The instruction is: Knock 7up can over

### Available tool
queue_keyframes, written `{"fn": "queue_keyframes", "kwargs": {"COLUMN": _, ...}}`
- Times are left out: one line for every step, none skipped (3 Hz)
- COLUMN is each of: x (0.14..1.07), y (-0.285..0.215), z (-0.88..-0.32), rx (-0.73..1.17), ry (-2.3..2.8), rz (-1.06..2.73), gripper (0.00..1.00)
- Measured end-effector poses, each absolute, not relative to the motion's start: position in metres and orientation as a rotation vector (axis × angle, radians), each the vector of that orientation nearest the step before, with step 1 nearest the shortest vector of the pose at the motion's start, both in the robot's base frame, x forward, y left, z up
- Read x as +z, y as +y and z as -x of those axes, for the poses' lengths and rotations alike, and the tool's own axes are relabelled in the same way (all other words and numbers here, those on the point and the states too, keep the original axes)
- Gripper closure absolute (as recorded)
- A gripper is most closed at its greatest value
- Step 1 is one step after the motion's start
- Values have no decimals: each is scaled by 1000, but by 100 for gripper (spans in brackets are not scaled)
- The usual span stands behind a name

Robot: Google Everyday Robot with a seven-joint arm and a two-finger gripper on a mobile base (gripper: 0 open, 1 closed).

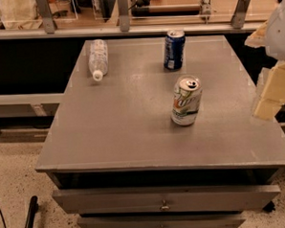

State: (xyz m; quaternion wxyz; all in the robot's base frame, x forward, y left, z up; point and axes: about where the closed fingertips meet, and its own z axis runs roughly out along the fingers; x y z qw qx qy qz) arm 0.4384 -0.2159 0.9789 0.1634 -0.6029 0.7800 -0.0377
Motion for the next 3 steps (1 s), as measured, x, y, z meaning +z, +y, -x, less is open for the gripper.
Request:
{"fn": "queue_keyframes", "kwargs": {"x": 979, "y": -216, "z": -438, "rx": -108, "ry": 2224, "rz": 1719, "gripper": 0}}
{"fn": "queue_keyframes", "kwargs": {"x": 978, "y": -217, "z": -443, "rx": -93, "ry": 2203, "rz": 1695, "gripper": 0}}
{"fn": "queue_keyframes", "kwargs": {"x": 974, "y": -218, "z": -470, "rx": -5, "ry": 2067, "rz": 1568, "gripper": 0}}
